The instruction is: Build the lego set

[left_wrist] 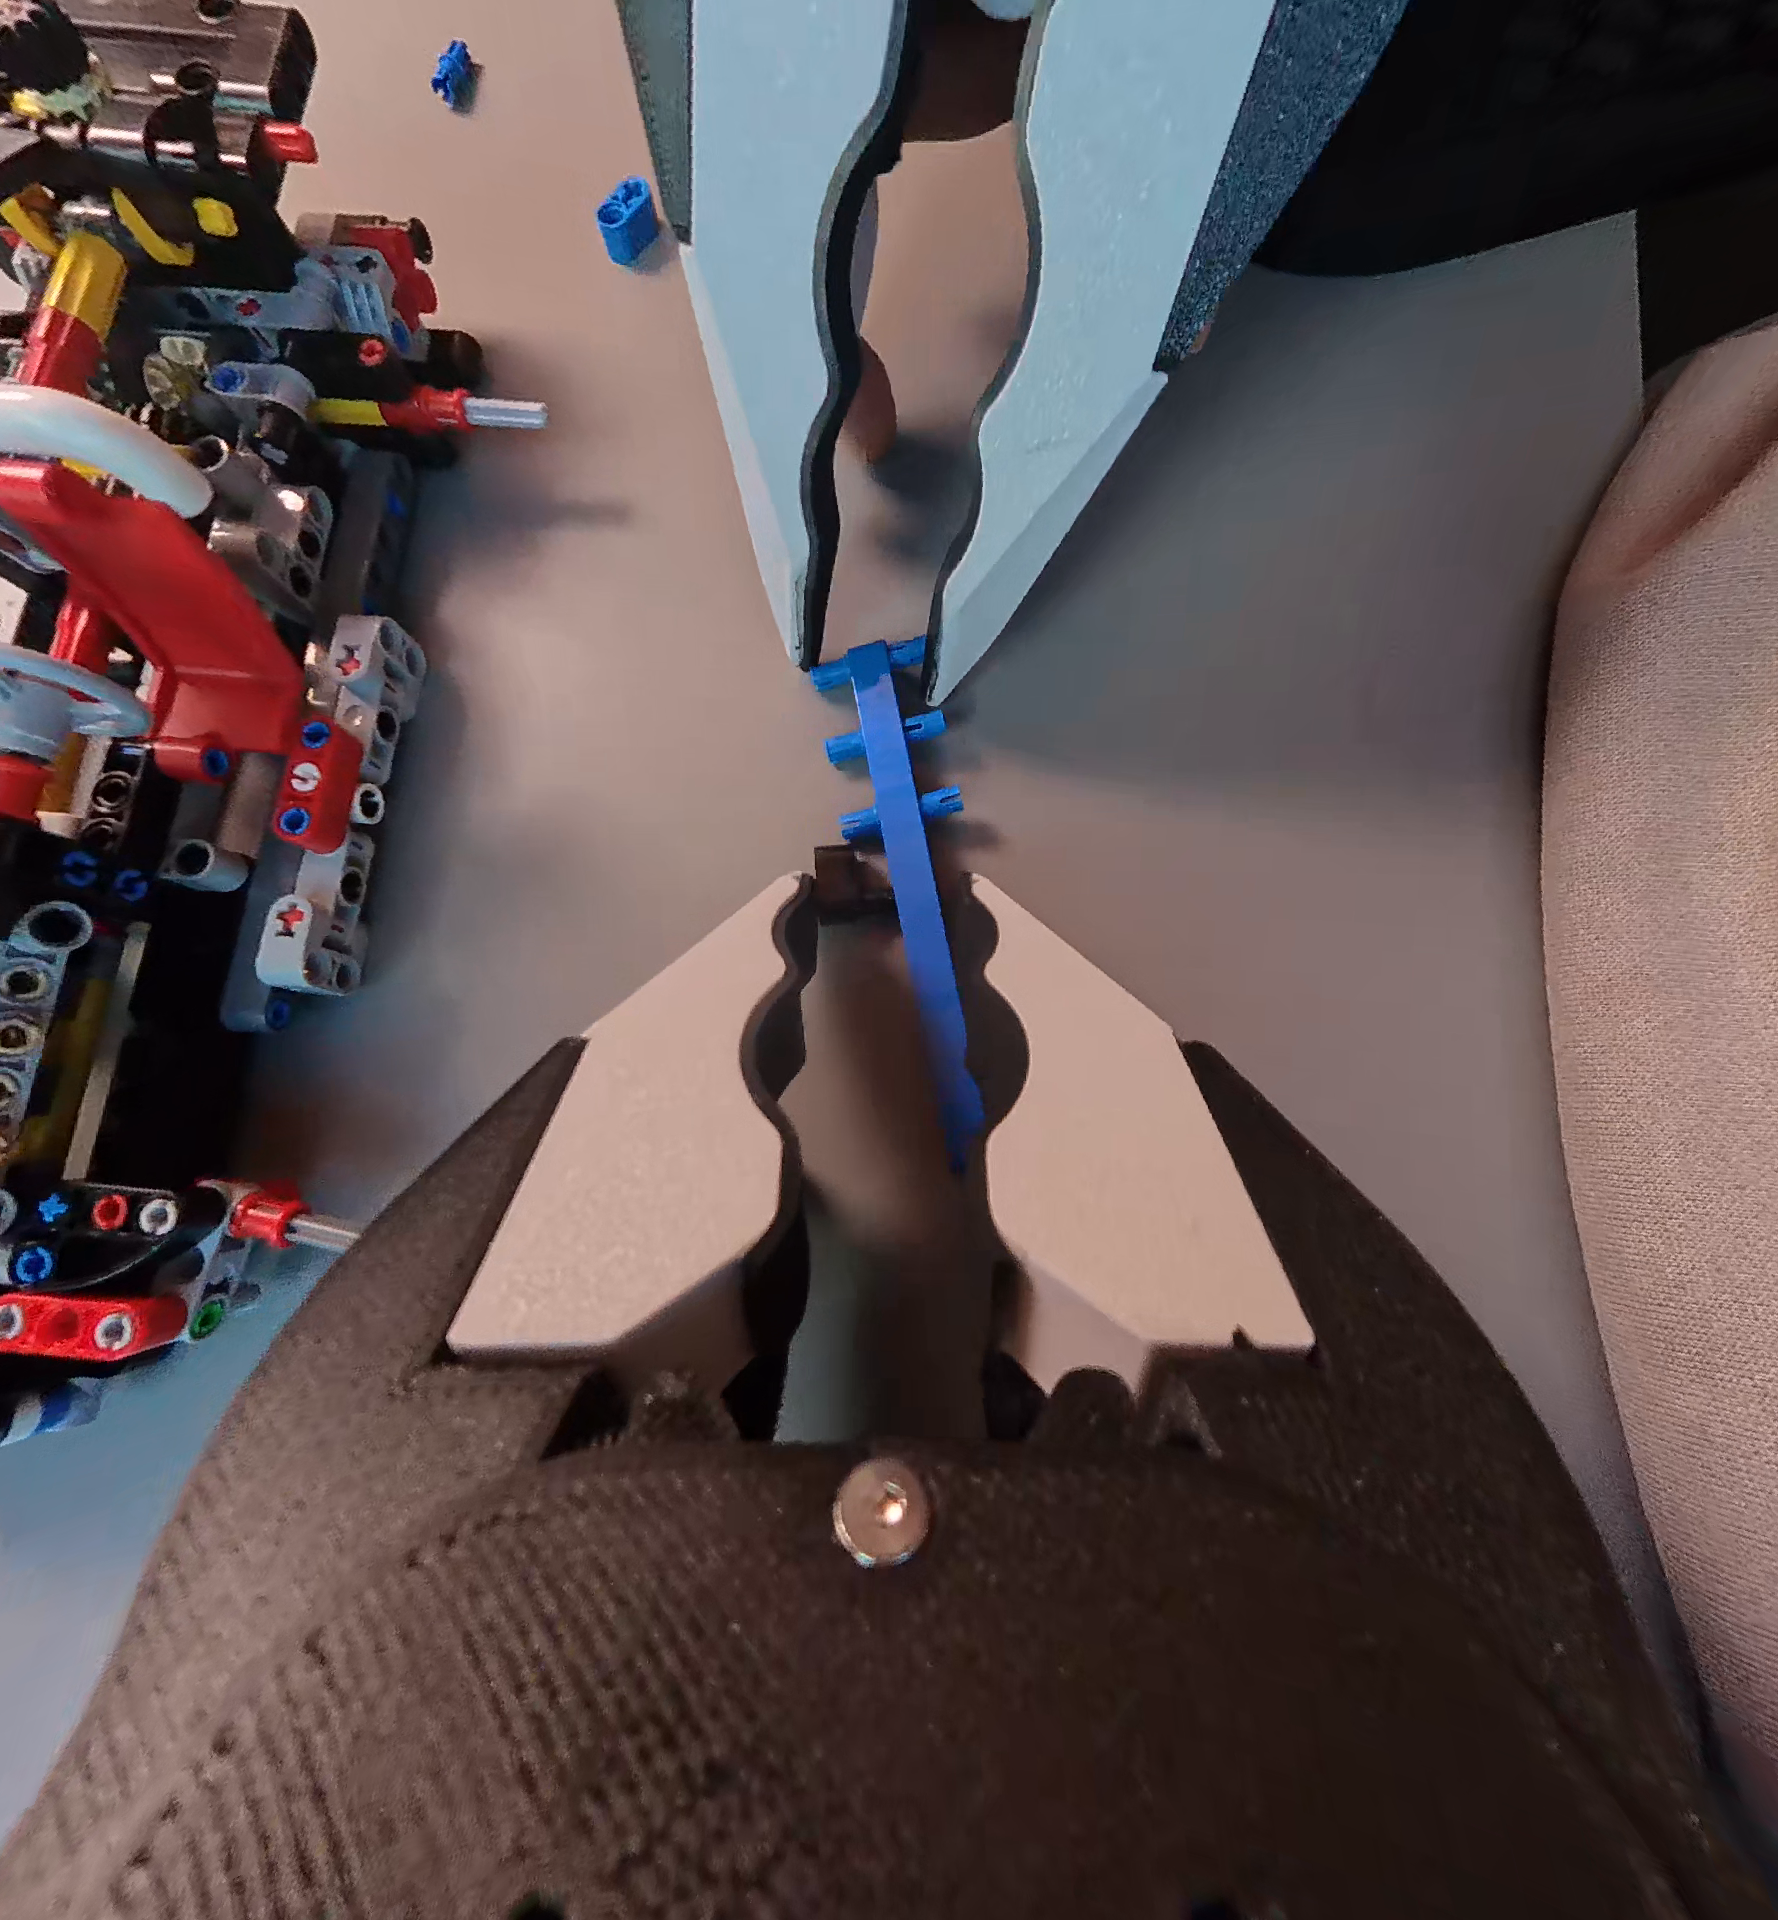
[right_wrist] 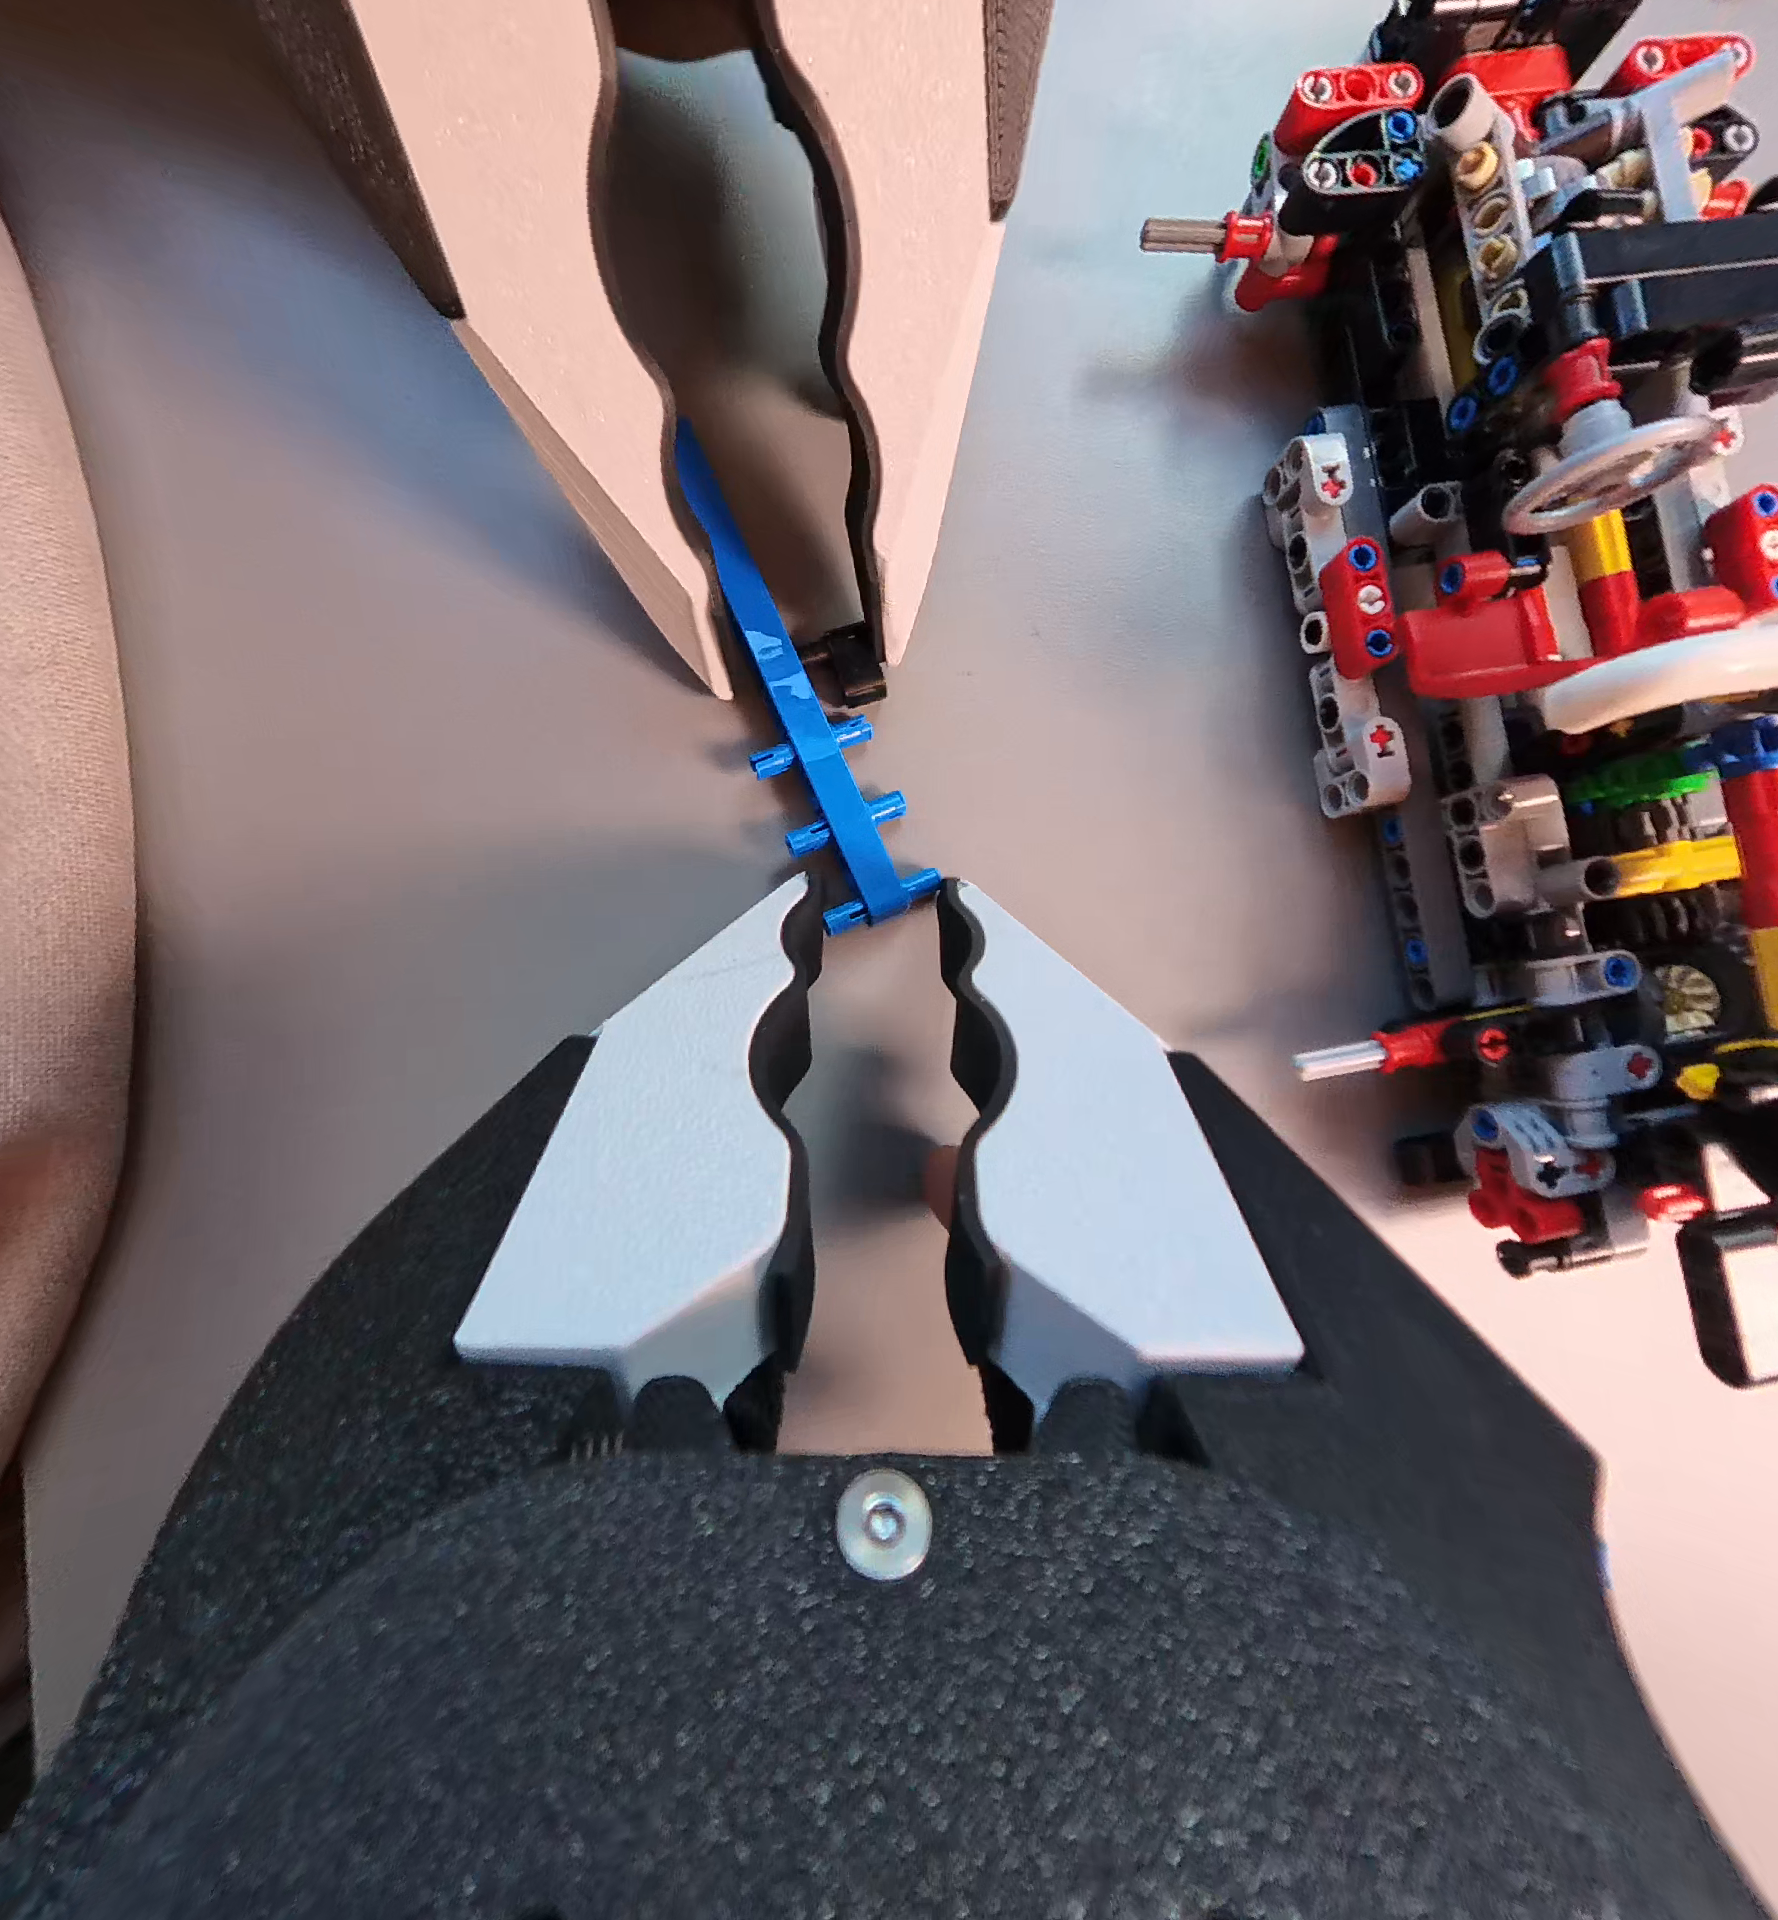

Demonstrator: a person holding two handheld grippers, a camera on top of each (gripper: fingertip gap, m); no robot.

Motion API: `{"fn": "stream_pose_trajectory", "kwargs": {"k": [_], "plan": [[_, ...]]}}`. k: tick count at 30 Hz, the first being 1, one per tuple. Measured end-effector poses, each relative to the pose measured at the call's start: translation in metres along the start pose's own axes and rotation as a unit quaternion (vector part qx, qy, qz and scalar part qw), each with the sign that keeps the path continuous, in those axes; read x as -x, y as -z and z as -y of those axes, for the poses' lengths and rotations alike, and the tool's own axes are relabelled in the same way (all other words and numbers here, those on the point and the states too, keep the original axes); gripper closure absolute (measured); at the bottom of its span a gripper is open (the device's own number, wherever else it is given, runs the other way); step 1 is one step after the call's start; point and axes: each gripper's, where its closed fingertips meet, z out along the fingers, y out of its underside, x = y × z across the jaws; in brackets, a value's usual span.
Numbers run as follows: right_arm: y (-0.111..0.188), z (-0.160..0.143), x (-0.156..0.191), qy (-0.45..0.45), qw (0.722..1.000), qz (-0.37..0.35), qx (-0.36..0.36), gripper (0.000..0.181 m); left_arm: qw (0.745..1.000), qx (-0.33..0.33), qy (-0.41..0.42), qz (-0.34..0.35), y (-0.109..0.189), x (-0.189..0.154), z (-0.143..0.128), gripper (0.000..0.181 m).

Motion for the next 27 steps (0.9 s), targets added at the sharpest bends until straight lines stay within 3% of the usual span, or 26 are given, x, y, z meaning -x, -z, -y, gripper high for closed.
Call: {"fn": "stream_pose_trajectory", "kwargs": {"k": [9, 17, 24, 27], "plan": [[0.001, -0.001, 0.002, -0.013, 1.0, -0.022, -0.002, 0.168, 1.0, 0.017, 0.0, 0.001, -0.001, 0.0, -0.001, 0.159], [0.0, 0.002, 0.006, 0.032, 0.998, 0.048, -0.016, 0.151, 1.0, 0.017, 0.0, -0.006, -0.002, -0.001, -0.001, 0.159], [-0.007, 0.009, 0.014, 0.067, 0.992, 0.109, 0.01, 0.161, 0.999, -0.004, -0.04, 0.005, -0.002, -0.002, 0.002, 0.16], [-0.008, 0.01, 0.014, 0.095, 0.992, 0.086, -0.001, 0.161, 0.996, -0.015, -0.081, 0.033, 0.0, -0.002, 0.002, 0.16]]}}
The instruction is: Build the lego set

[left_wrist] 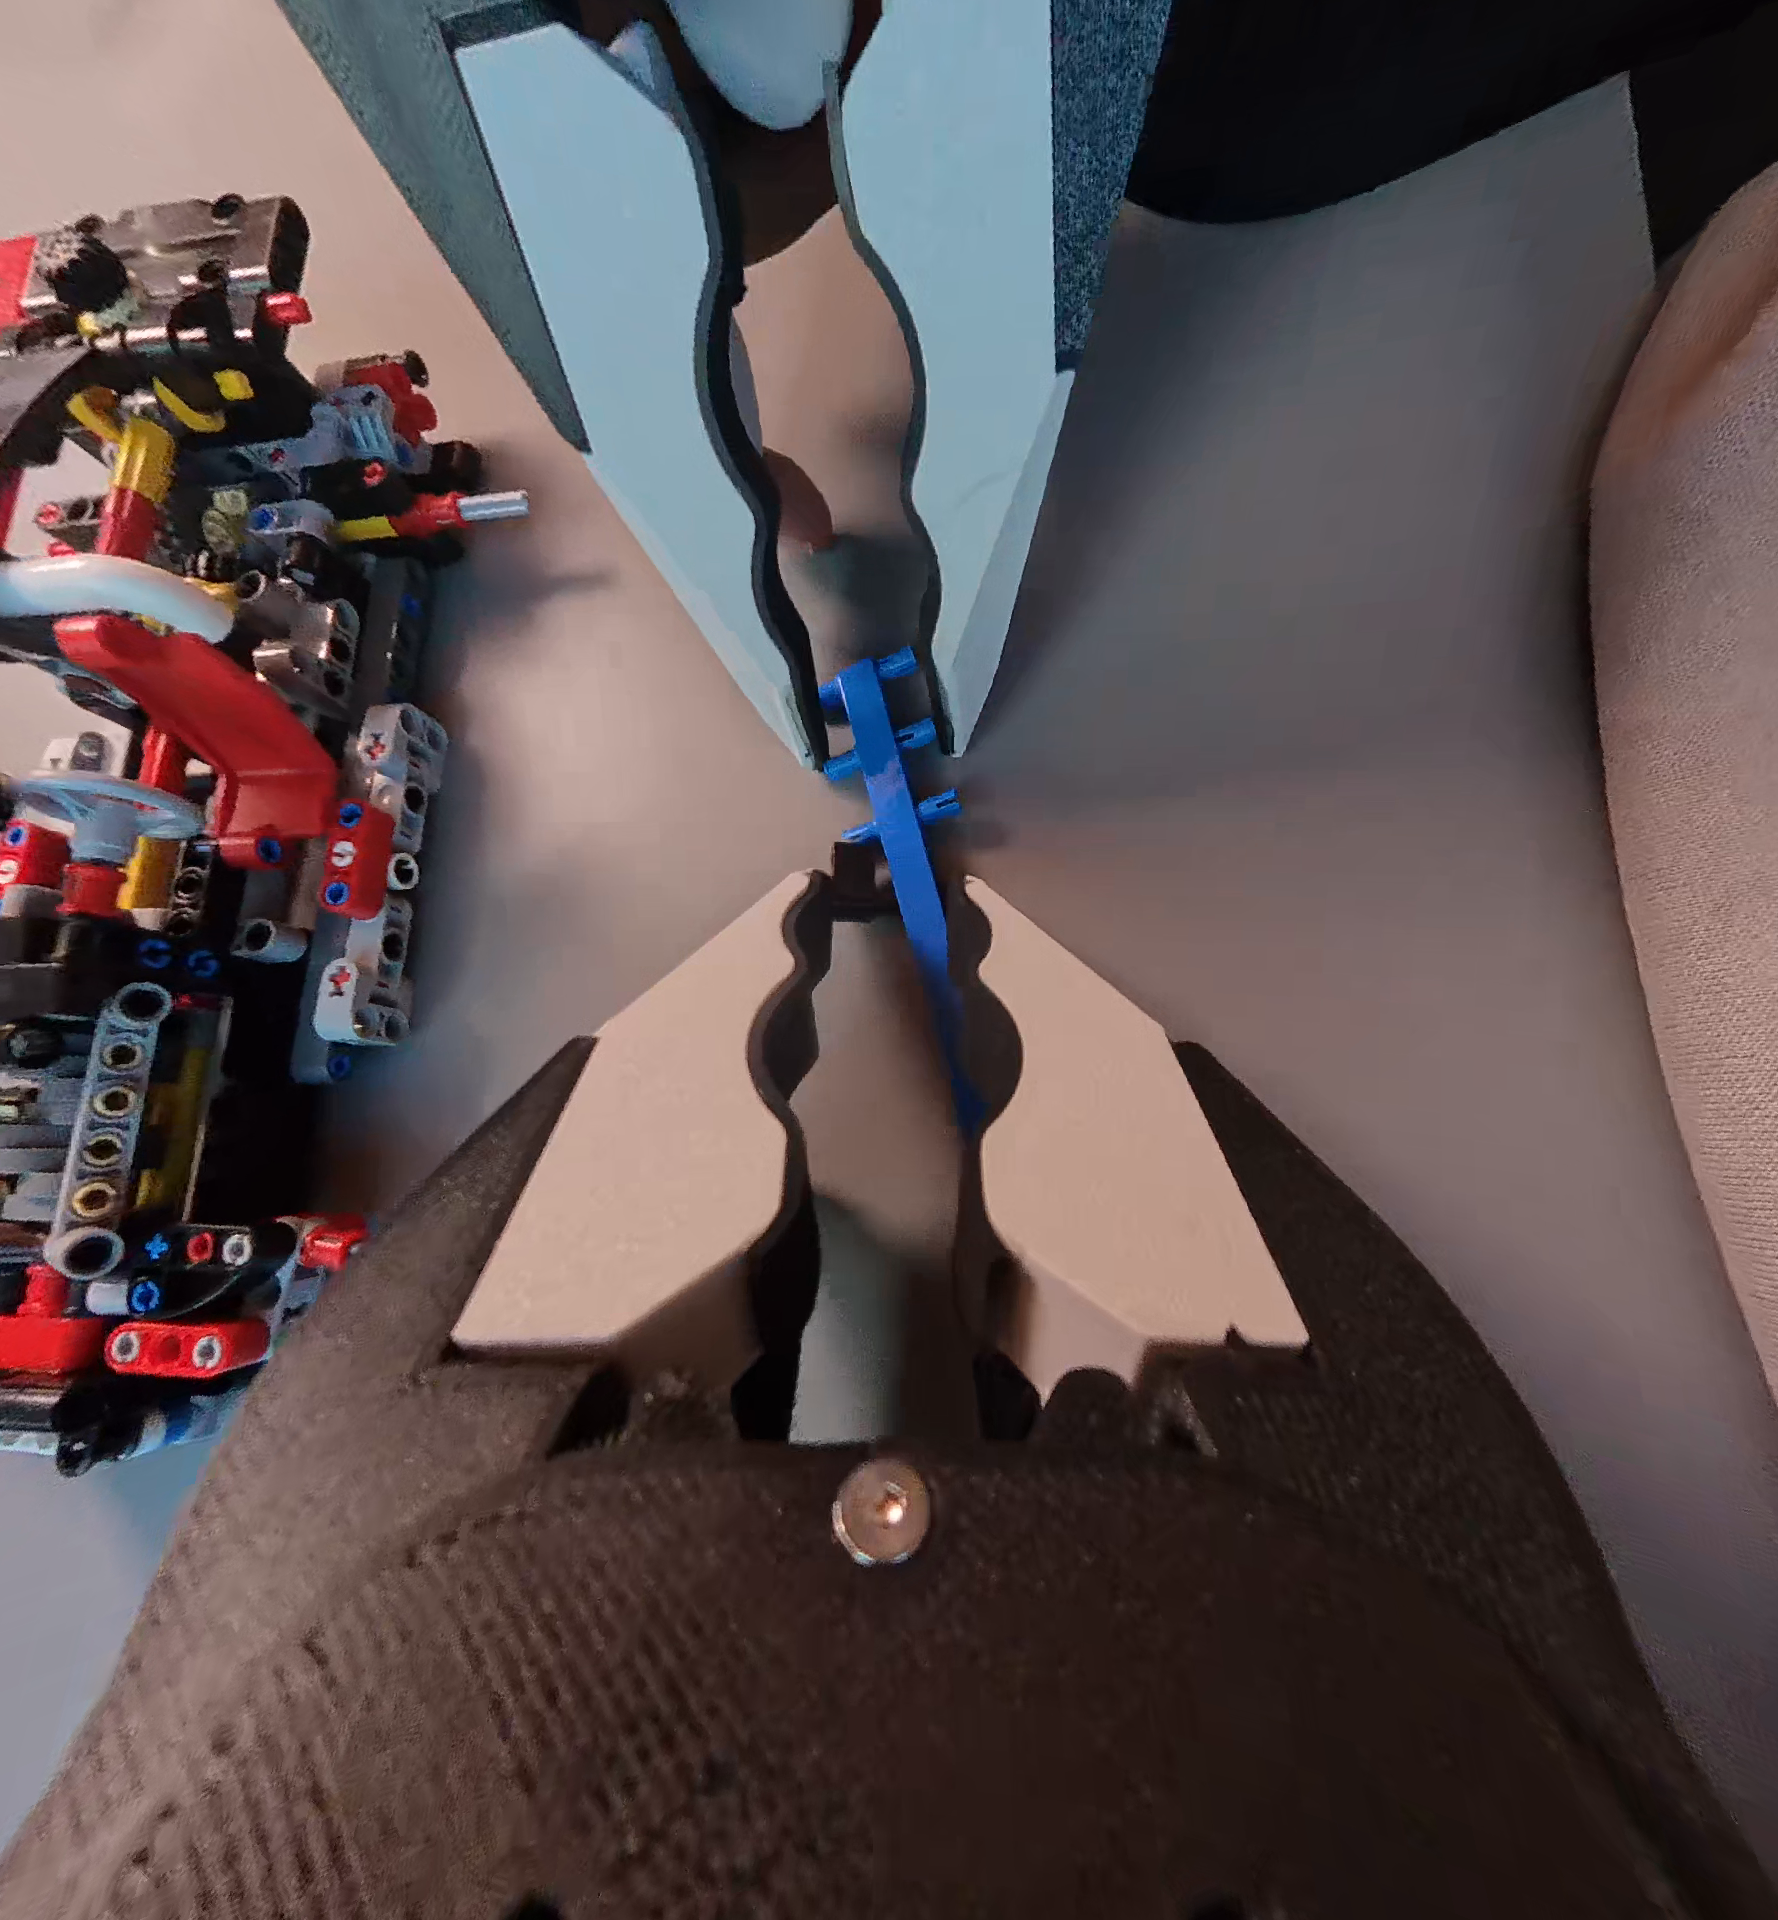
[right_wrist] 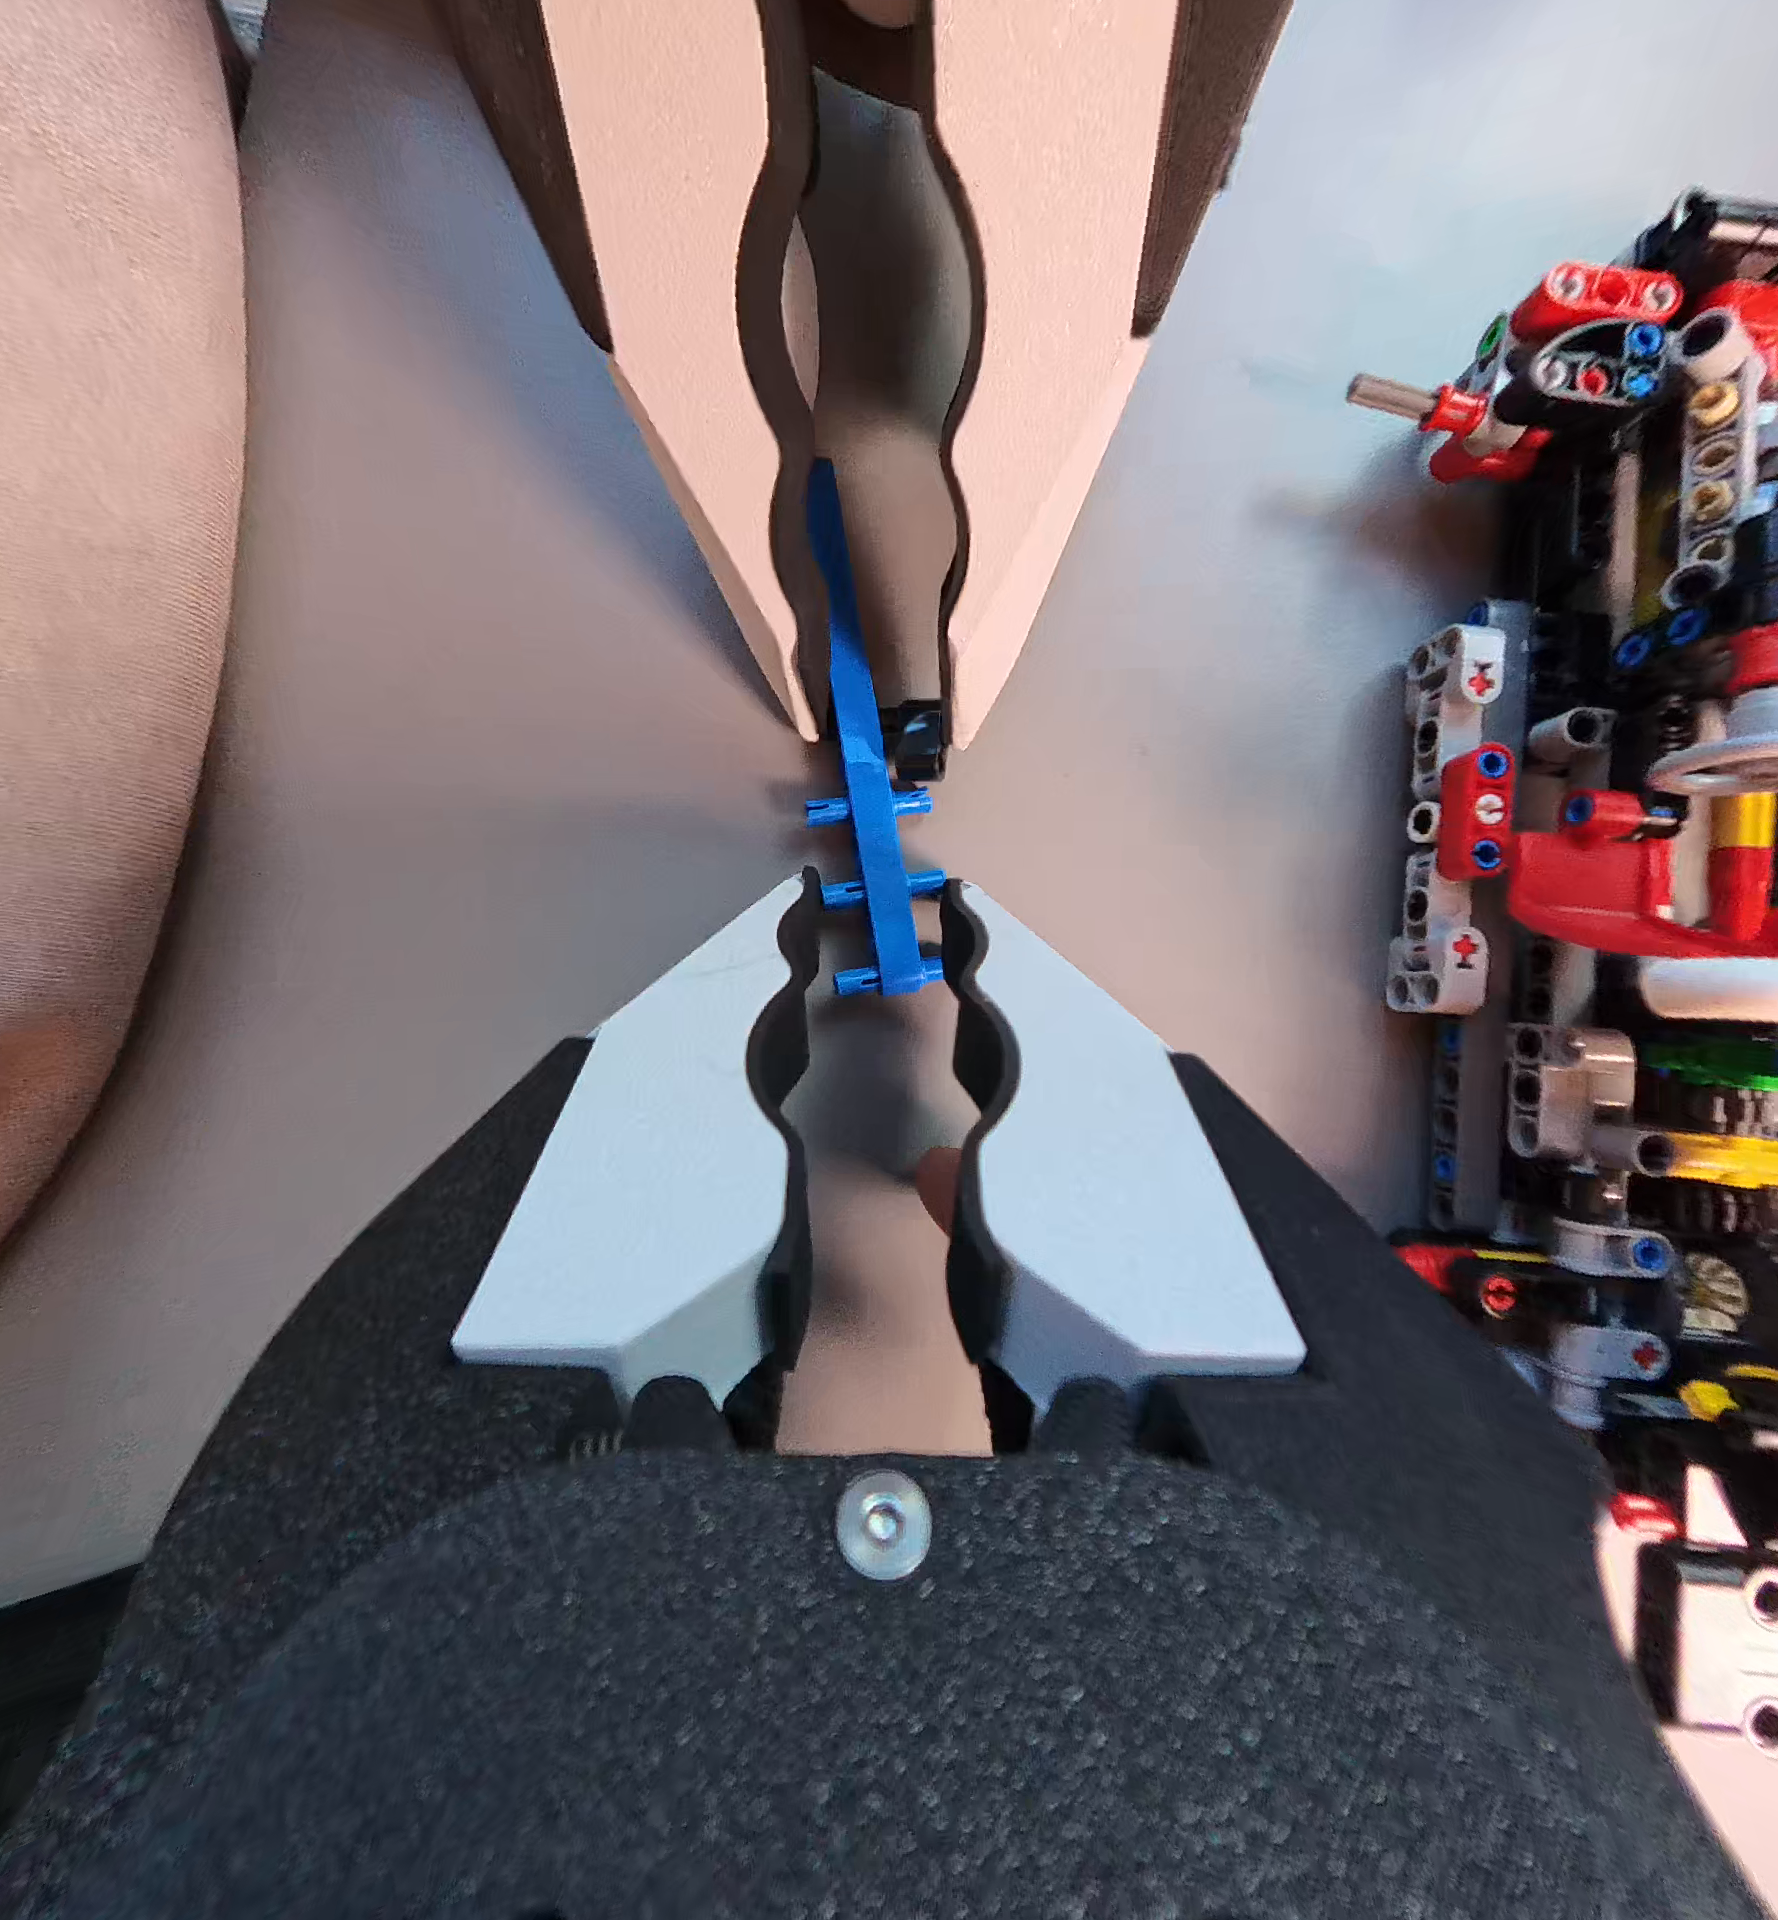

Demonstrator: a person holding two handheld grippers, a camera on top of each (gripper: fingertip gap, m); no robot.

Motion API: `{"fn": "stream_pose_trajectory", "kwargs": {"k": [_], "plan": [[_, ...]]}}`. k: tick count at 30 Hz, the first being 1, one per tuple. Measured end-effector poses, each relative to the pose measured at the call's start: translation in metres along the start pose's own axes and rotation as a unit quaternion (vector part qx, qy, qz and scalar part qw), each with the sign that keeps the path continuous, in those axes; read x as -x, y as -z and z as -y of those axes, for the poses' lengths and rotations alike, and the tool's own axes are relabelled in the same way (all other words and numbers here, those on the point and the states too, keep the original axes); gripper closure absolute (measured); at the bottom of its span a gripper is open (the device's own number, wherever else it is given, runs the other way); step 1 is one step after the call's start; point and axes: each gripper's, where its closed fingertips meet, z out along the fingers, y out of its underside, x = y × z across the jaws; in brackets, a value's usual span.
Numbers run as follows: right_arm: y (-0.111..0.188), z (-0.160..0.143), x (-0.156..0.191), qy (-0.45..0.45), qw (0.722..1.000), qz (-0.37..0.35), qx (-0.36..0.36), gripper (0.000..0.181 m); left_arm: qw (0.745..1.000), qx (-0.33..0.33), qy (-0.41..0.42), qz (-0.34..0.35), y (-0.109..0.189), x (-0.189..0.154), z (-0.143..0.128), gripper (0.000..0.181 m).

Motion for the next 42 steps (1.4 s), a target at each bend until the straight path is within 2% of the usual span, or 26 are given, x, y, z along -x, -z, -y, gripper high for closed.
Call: {"fn": "stream_pose_trajectory", "kwargs": {"k": [6, 12, 17, 22, 27, 35, 42], "plan": [[0.003, 0.003, 0.002, 0.048, 0.991, -0.118, -0.034, 0.161, 1.0, -0.014, -0.004, 0.019, 0.002, -0.001, 0.0, 0.159], [0.008, 0.005, 0.003, 0.122, 0.96, -0.252, -0.021, 0.161, 0.999, -0.015, -0.009, 0.031, 0.002, 0.0, 0.002, 0.157], [0.023, 0.01, -0.007, 0.133, 0.932, -0.334, -0.039, 0.161, 0.989, -0.04, -0.089, 0.115, 0.014, 0.014, 0.021, 0.159], [0.044, 0.023, -0.019, 0.159, 0.913, -0.375, -0.028, 0.161, 0.967, -0.048, -0.172, 0.182, 0.031, 0.026, 0.04, 0.159], [0.056, 0.034, -0.026, 0.169, 0.9, -0.402, -0.023, 0.161, 0.957, -0.06, -0.192, 0.211, 0.045, 0.034, 0.05, 0.16], [0.055, 0.038, -0.028, 0.178, 0.891, -0.418, -0.004, 0.162, 0.967, -0.055, -0.171, 0.183, 0.05, 0.032, 0.05, 0.16], [0.061, 0.04, -0.026, 0.193, 0.878, -0.437, 0.019, 0.162, 0.967, -0.059, -0.166, 0.186, 0.055, 0.027, 0.056, 0.16]]}}
